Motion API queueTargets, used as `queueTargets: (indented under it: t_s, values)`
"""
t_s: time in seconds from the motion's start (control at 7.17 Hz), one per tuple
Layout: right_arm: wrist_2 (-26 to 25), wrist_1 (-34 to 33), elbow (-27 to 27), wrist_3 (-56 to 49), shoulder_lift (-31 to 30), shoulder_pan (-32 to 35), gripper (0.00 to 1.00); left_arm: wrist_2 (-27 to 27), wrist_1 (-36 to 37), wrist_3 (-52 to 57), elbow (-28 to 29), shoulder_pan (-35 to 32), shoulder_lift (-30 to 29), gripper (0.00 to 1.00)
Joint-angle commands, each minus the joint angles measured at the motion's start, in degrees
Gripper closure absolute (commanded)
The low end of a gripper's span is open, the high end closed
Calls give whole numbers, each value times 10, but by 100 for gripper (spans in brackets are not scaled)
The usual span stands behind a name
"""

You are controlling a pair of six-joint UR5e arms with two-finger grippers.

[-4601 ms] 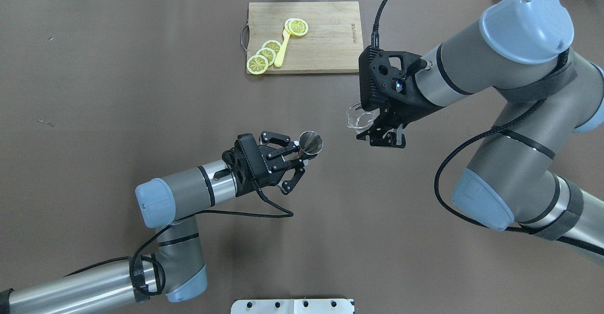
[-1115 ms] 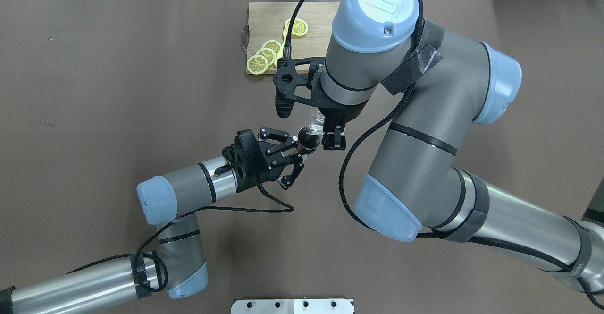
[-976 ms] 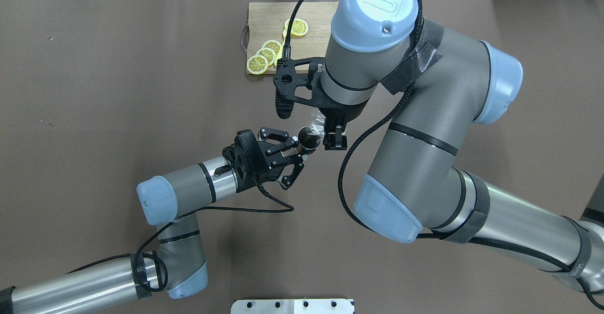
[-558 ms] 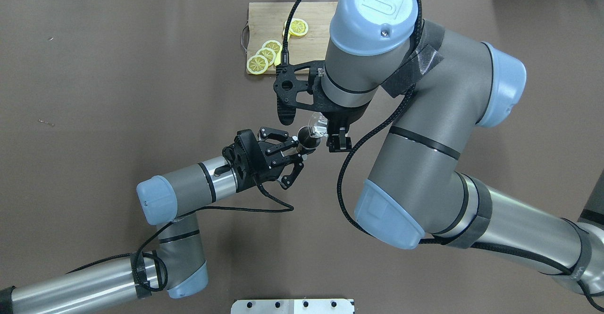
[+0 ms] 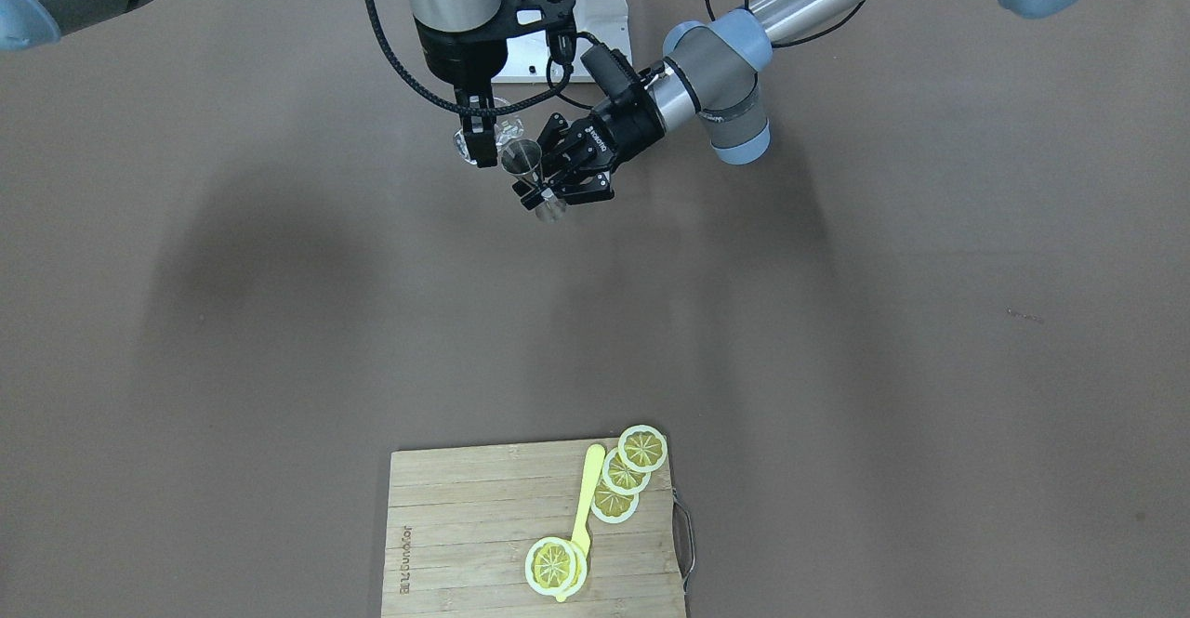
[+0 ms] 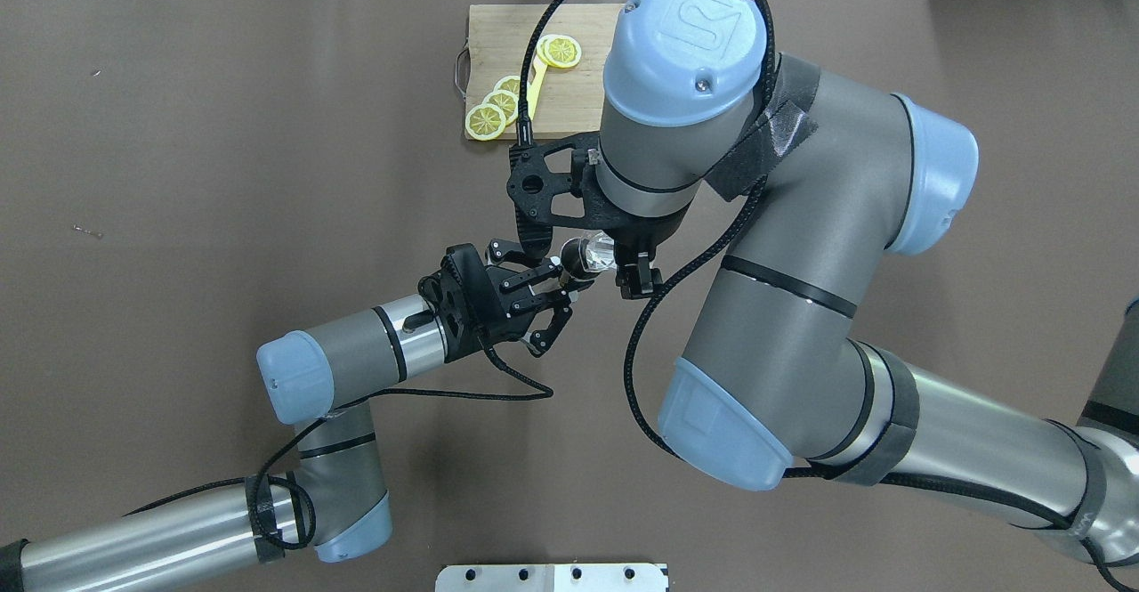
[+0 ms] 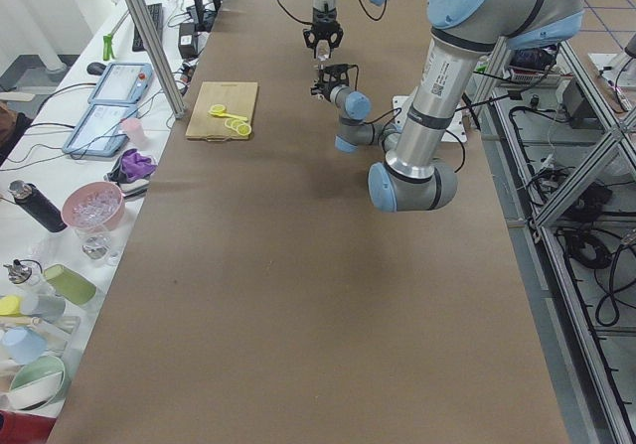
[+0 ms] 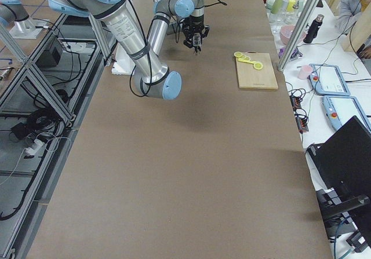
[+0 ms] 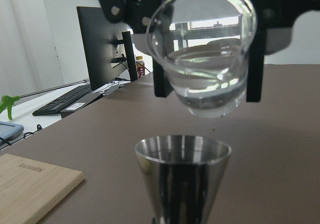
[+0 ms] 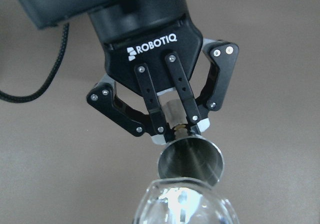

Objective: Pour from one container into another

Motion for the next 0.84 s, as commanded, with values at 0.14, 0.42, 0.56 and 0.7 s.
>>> queueTargets:
  t_s: [0.14, 0.42, 0.56, 0.7]
  values:
    - [-4, -25, 0, -18, 9, 0, 100, 0, 0, 0, 0, 0, 0, 100]
    - [-7, -45, 0, -22, 16, 0, 100, 0, 0, 0, 0, 0, -1, 100]
    - [-16, -48, 0, -23, 17, 0, 100, 0, 0, -1, -1, 0, 0, 100]
    - [-16, -53, -1, -30, 18, 0, 100, 0, 0, 0, 0, 0, -1, 100]
